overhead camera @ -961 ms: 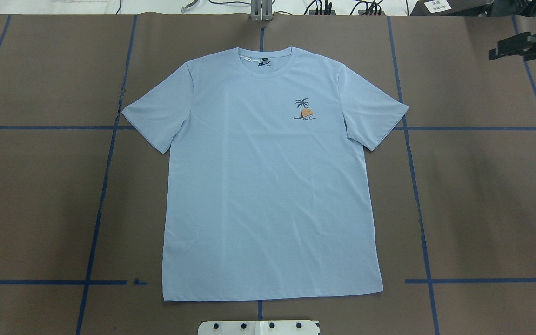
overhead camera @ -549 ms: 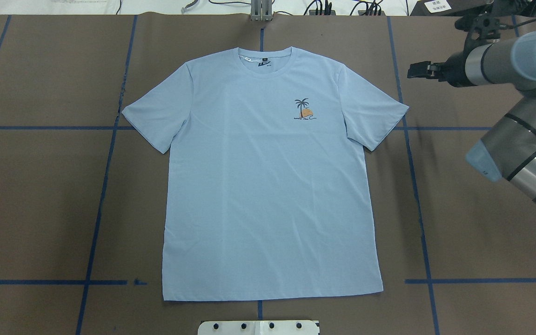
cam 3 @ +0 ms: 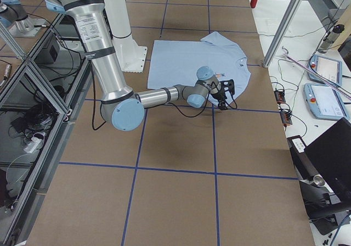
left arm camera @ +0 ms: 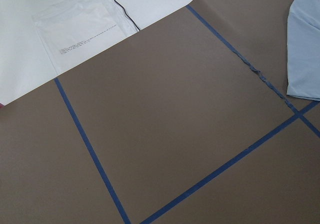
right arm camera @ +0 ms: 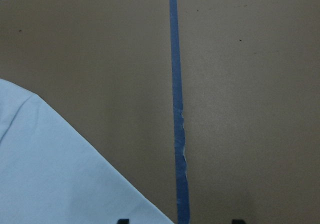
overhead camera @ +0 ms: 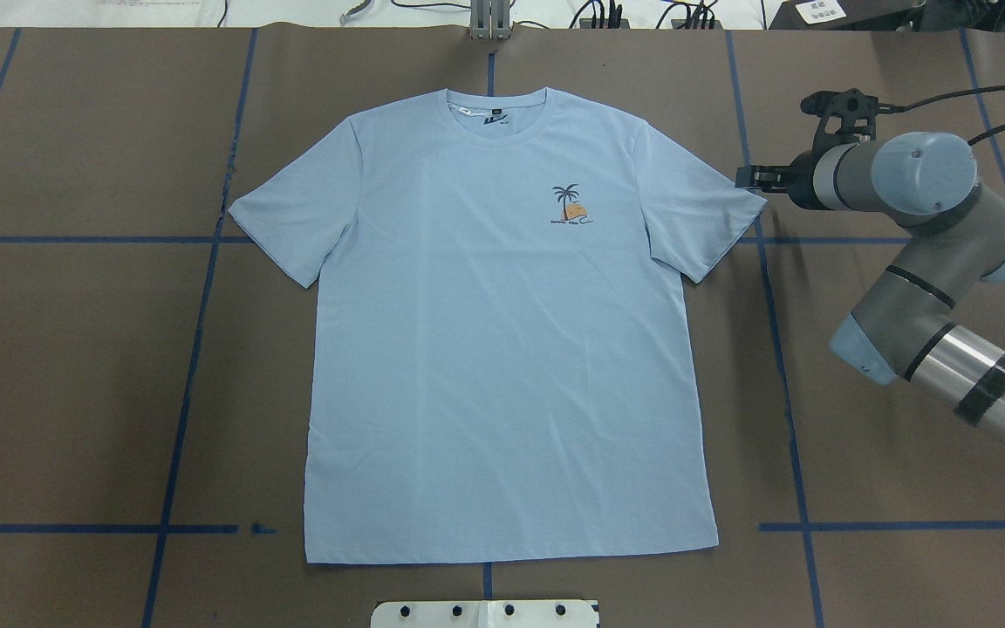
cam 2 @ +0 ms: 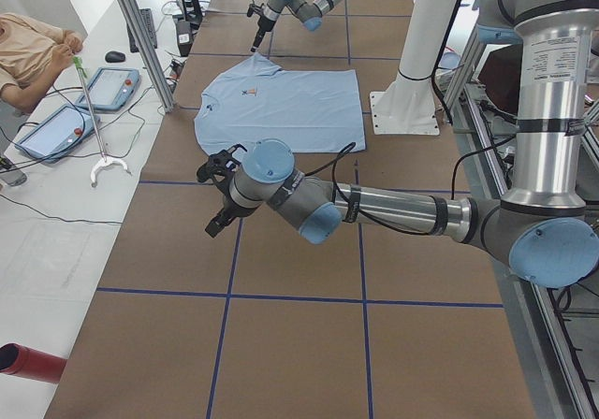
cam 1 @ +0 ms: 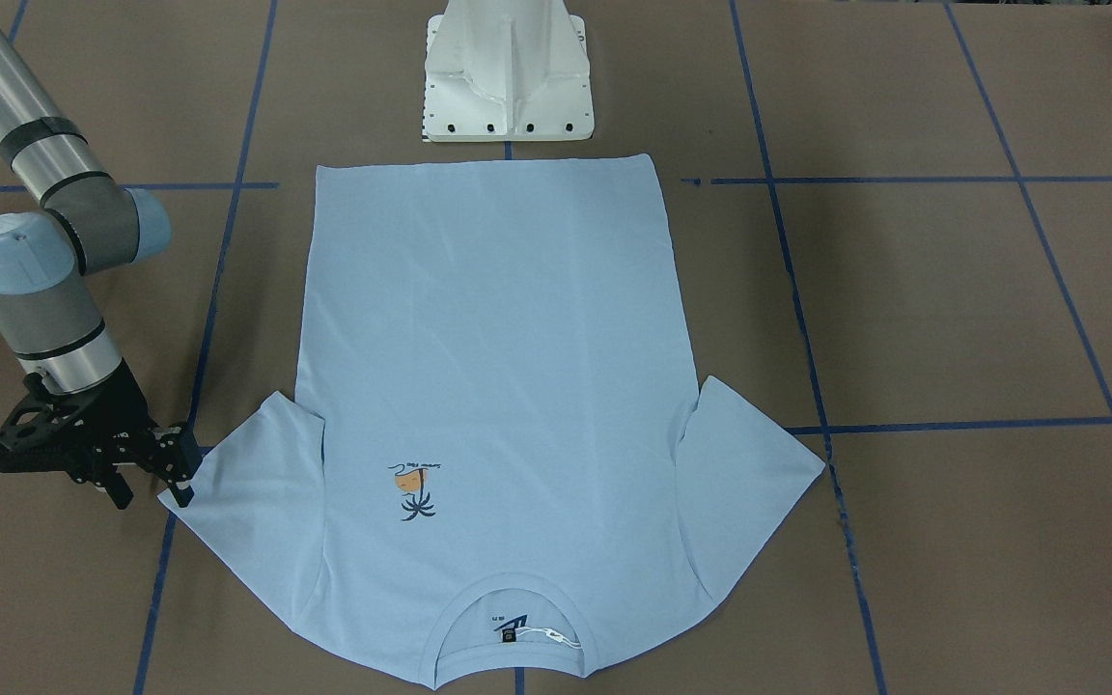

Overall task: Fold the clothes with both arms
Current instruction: 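Move the right gripper down beside the shirt sleeve nearest it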

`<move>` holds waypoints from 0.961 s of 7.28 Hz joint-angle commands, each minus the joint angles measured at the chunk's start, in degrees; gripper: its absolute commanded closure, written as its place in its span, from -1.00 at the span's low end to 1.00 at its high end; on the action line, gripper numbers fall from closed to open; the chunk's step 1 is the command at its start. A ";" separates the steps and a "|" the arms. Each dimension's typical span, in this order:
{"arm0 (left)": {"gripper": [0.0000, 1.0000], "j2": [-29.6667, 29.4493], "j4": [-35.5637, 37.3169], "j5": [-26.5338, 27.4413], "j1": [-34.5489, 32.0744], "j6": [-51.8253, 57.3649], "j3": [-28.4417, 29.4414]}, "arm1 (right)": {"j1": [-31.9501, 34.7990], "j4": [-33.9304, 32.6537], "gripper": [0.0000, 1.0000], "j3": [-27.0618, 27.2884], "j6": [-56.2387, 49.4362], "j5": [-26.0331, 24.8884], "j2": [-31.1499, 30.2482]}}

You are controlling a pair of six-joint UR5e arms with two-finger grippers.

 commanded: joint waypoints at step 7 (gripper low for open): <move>-1.00 -0.08 0.00 0.00 0.00 0.01 -0.03 | -1.37 0.02 0.35 -1.24 -0.06 -1.12 0.07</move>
